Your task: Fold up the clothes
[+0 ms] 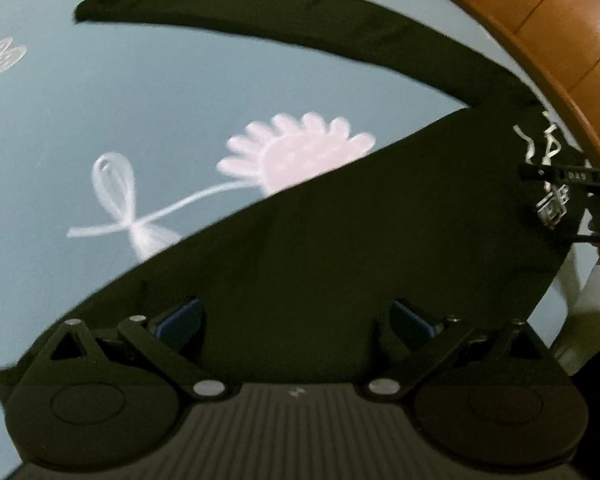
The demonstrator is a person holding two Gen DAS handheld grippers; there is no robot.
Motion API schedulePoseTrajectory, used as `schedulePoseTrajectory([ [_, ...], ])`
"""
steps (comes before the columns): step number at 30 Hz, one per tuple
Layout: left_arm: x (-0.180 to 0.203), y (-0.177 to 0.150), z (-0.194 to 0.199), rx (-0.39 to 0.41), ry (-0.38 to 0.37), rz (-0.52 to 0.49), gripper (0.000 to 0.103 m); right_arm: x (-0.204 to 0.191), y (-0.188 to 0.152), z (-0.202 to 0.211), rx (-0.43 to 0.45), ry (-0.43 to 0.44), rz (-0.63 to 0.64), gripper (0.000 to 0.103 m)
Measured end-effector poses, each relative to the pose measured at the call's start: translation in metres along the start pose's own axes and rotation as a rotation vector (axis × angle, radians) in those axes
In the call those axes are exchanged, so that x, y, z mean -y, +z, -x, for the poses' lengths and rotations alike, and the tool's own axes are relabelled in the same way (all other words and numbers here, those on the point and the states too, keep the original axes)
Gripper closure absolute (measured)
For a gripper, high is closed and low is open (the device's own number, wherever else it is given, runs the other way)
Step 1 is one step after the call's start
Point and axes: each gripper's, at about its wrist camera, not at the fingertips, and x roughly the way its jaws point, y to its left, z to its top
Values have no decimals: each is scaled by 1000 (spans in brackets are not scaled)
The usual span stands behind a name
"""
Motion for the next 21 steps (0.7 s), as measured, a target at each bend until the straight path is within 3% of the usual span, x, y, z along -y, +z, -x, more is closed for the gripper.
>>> schedulePoseTrajectory([
  [4,11,10,-6,8,-10,-27,3,-7,17,-18,29,4,47,0],
  [7,13,12,-9,-10,-5,-19,3,-9,24,-45,-4,16,15,0],
  [9,15,12,-8,-13,5,-29,3,-13,24,-58,-8,-22,34,0],
  [14,33,19,-7,16,28,-101,3,-3,18,-29,52,9,36,0],
  [21,66,47,-29,48,16,-184,3,70,-3,19,153,-117,-109,0],
])
